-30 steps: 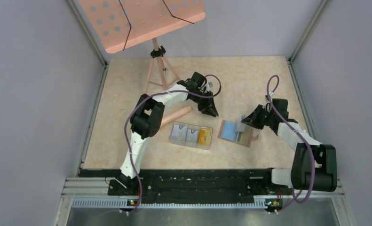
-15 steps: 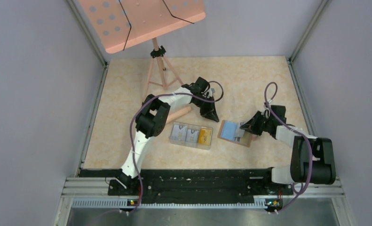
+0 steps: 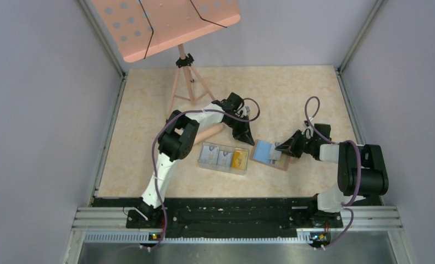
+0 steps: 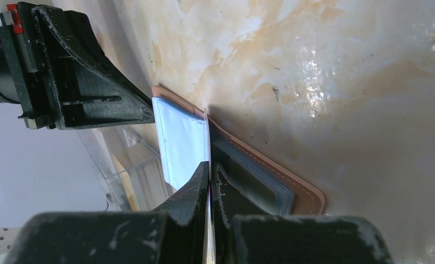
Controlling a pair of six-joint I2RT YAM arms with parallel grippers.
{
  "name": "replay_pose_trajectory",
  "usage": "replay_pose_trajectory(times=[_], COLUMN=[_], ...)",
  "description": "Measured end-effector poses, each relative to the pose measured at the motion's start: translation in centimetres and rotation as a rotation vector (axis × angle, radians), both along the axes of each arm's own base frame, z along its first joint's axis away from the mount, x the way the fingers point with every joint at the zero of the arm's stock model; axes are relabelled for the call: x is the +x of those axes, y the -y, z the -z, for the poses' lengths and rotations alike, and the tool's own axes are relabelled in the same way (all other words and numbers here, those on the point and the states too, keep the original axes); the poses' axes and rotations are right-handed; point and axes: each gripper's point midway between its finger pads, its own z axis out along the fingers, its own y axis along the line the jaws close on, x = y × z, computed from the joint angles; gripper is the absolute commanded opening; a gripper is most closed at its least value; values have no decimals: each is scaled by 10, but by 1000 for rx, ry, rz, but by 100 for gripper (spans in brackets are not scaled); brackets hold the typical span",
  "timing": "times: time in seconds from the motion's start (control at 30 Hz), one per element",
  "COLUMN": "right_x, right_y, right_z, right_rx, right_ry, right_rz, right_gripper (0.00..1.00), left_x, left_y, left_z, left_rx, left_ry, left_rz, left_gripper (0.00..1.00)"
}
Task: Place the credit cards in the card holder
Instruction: Insert the credit card into the card holder.
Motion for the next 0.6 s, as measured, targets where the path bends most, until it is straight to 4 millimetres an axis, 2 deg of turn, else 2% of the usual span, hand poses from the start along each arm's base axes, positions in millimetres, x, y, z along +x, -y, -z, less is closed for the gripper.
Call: replay_pose_trajectory(times=[0.17,0.6], right_x=[1,0], right_y=[-6,-11], right_z=[-2,-4], right_rx=[24,43], right_ry=[11,20], right_rz=[-20,-42], right_gripper=[0,0], left_x=[-2,-12], left_y=[0,-1], left_z=[1,2], left_rx=[-9,-29], left_ry=[-17,-72], left_rz=[-4,-25], left_gripper=[0,0])
